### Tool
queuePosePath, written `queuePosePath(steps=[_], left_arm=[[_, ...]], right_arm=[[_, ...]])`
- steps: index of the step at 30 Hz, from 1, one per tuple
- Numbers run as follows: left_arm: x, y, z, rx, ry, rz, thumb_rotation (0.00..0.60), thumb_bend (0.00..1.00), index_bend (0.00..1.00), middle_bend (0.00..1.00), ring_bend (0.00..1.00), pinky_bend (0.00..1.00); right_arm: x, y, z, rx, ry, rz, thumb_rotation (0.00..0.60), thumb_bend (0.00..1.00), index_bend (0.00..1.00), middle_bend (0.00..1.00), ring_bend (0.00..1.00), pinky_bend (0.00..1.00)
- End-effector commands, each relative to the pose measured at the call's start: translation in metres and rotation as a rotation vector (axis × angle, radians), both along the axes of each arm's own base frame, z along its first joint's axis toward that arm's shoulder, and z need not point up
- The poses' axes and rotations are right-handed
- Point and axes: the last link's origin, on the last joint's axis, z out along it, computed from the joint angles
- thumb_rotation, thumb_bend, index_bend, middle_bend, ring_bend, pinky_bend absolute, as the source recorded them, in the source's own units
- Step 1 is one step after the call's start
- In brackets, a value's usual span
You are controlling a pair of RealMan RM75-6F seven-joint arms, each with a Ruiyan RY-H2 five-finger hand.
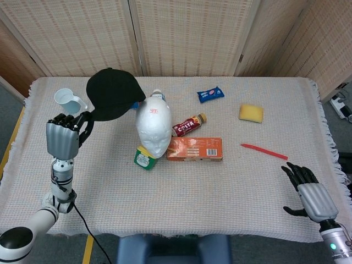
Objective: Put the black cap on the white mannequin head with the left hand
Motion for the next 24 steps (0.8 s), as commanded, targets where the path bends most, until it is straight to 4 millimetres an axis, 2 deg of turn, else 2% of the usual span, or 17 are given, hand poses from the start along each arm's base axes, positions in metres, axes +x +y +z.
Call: queuePosePath(steps=[1, 7, 9, 13, 24], left_arm=[[0.033, 0.008, -0.002, 0.012, 0.017, -0.046, 0.600, 0.58, 0.75, 1.00, 1.00, 1.00], [0.072, 0.009, -0.023, -0.015, 0.049, -0.101, 0.600, 0.58, 0.75, 1.00, 1.00, 1.00], [0.078, 0.007, -0.031, -0.024, 0.066, -0.109, 0.600, 0.58, 0.75, 1.00, 1.00, 1.00], [0.079, 0.000, -0.046, -0.048, 0.081, -0.122, 0.600, 0.58, 0.75, 1.00, 1.00, 1.00], [0.062, -0.030, -0.079, -0.125, 0.106, -0.132, 0.600, 0.59, 0.76, 1.00, 1.00, 1.00]], right_arm=[[-0.001, -0.001, 0.002, 0.003, -0.005, -0.005, 0.600, 0.05, 0.00, 0.00, 0.00, 0.00], [-0.004, -0.003, 0.008, -0.005, -0.015, -0.021, 0.600, 0.05, 0.00, 0.00, 0.00, 0.00], [-0.005, -0.004, 0.012, -0.016, -0.018, -0.025, 0.600, 0.05, 0.00, 0.00, 0.00, 0.00], [-0.006, -0.004, 0.019, -0.039, -0.025, -0.032, 0.600, 0.05, 0.00, 0.00, 0.00, 0.00], [-0.004, -0.002, 0.025, -0.057, -0.050, -0.021, 0.600, 0.05, 0.00, 0.00, 0.00, 0.00]])
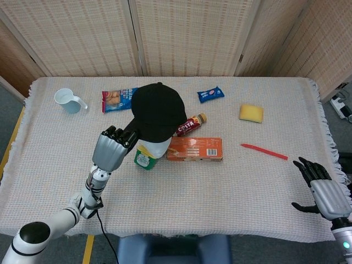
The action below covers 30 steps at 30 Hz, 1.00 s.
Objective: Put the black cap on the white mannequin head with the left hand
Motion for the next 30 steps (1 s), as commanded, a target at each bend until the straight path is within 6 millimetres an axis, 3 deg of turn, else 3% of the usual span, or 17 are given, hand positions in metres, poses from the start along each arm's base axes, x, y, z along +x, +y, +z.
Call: queuePosePath(steps=[1, 11, 13, 16, 18, 22, 30], left_arm=[[-0.001, -0.004, -0.004, -0.011, 0.000, 0.000, 0.600, 0.59, 0.76, 1.00, 1.00, 1.00], [-0.025, -0.029, -0.034, -0.101, 0.020, 0.070, 0.600, 0.61, 0.76, 1.00, 1.00, 1.00], [-0.028, -0.031, -0.037, -0.107, 0.025, 0.094, 0.600, 0.54, 0.65, 1.00, 1.00, 1.00], [-0.031, -0.033, -0.041, -0.132, 0.031, 0.130, 0.600, 0.33, 0.29, 1.00, 1.00, 1.00], [-0.034, -0.035, -0.041, -0.162, 0.021, 0.166, 0.600, 0.22, 0.13, 1.00, 1.00, 1.00], [-0.042, -0.047, -0.032, -0.218, 0.023, 0.230, 0.600, 0.11, 0.01, 1.00, 1.00, 1.00], [-0.078, -0.078, 0.014, -0.302, 0.091, 0.389, 0.600, 0.04, 0.00, 1.00, 1.00, 1.00]], right_arm=[[0.000, 0.000, 0.000, 0.001, -0.001, 0.002, 0.600, 0.05, 0.00, 0.00, 0.00, 0.00], [0.003, 0.004, 0.003, -0.011, -0.014, 0.020, 0.600, 0.05, 0.00, 0.00, 0.00, 0.00], [0.004, 0.005, 0.003, -0.008, -0.014, 0.023, 0.600, 0.05, 0.00, 0.00, 0.00, 0.00], [0.005, 0.006, 0.003, -0.009, -0.014, 0.028, 0.600, 0.05, 0.00, 0.00, 0.00, 0.00], [0.004, 0.006, 0.004, -0.013, -0.014, 0.027, 0.600, 0.05, 0.00, 0.00, 0.00, 0.00], [0.004, 0.006, 0.004, -0.012, -0.012, 0.027, 0.600, 0.05, 0.00, 0.00, 0.00, 0.00], [0.007, 0.010, 0.002, -0.008, -0.012, 0.041, 0.600, 0.06, 0.00, 0.00, 0.00, 0.00]])
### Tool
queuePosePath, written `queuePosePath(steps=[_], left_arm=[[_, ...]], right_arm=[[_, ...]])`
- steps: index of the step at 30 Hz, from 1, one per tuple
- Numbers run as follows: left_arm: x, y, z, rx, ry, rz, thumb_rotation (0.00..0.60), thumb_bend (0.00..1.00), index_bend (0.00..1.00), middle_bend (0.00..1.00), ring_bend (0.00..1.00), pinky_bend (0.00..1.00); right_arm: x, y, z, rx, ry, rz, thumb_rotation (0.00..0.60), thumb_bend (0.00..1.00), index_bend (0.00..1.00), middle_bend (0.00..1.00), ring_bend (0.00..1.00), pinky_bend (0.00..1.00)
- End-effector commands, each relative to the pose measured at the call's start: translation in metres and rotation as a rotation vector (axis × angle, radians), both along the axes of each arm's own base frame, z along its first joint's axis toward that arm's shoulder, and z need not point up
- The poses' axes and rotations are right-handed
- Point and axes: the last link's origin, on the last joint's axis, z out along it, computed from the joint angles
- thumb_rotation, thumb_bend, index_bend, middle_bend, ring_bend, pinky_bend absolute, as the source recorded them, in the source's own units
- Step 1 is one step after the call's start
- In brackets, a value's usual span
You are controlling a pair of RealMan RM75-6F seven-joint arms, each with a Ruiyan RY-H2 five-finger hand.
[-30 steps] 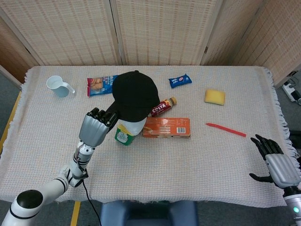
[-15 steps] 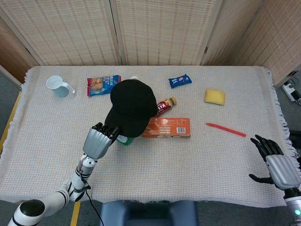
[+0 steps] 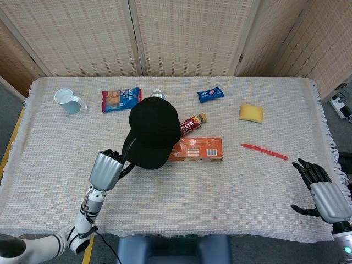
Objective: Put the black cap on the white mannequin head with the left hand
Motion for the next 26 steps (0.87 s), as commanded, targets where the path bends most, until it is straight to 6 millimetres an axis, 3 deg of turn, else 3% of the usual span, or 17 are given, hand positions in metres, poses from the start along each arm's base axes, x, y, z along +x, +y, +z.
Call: queuePosePath(steps=[1, 3, 4, 6, 8, 10, 11, 14, 18, 26], left_arm=[[-0.036, -0.021, 0.035, -0.054, 0.083, 0.139, 0.600, 0.04, 0.00, 1.00, 1.00, 1.00], [-0.053, -0.032, 0.053, -0.075, 0.094, 0.210, 0.600, 0.04, 0.00, 0.98, 0.98, 1.00], [-0.062, -0.037, 0.061, -0.084, 0.098, 0.248, 0.600, 0.03, 0.01, 0.92, 0.92, 1.00], [-0.084, -0.052, 0.077, -0.136, 0.095, 0.368, 0.600, 0.02, 0.04, 0.71, 0.70, 0.91], [-0.103, -0.068, 0.089, -0.206, 0.077, 0.498, 0.600, 0.02, 0.07, 0.40, 0.35, 0.59], [-0.118, -0.085, 0.103, -0.301, 0.023, 0.612, 0.600, 0.02, 0.08, 0.17, 0.12, 0.30], [-0.125, -0.091, 0.109, -0.313, 0.011, 0.644, 0.600, 0.02, 0.08, 0.09, 0.05, 0.20], [-0.144, -0.108, 0.126, -0.275, -0.017, 0.697, 0.600, 0.02, 0.08, 0.02, 0.00, 0.08], [-0.161, -0.126, 0.134, -0.259, -0.065, 0.729, 0.600, 0.02, 0.08, 0.01, 0.00, 0.04], [-0.168, -0.126, 0.137, -0.216, 0.001, 0.741, 0.600, 0.02, 0.09, 0.01, 0.00, 0.02]], right_arm=[[0.001, 0.001, -0.001, 0.003, 0.000, 0.004, 0.600, 0.06, 0.00, 0.00, 0.00, 0.00], [0.001, 0.002, -0.002, 0.007, 0.001, 0.006, 0.600, 0.06, 0.00, 0.00, 0.00, 0.00], [0.001, 0.002, -0.002, 0.009, 0.002, 0.006, 0.600, 0.06, 0.00, 0.00, 0.00, 0.00], [0.001, 0.002, -0.004, 0.014, 0.005, 0.004, 0.600, 0.06, 0.00, 0.00, 0.00, 0.00], [0.001, 0.001, -0.006, 0.019, 0.007, 0.002, 0.600, 0.06, 0.00, 0.00, 0.00, 0.00], [0.001, 0.000, -0.010, 0.031, 0.011, -0.001, 0.600, 0.06, 0.00, 0.00, 0.00, 0.00], [0.001, 0.000, -0.011, 0.037, 0.013, -0.002, 0.600, 0.06, 0.00, 0.00, 0.00, 0.00], [0.000, -0.002, -0.017, 0.060, 0.020, -0.009, 0.600, 0.06, 0.00, 0.00, 0.00, 0.00], [-0.002, -0.003, -0.022, 0.078, 0.032, -0.019, 0.600, 0.06, 0.00, 0.00, 0.00, 0.00], [-0.002, -0.005, -0.030, 0.094, 0.046, -0.019, 0.600, 0.06, 0.00, 0.00, 0.00, 0.00]])
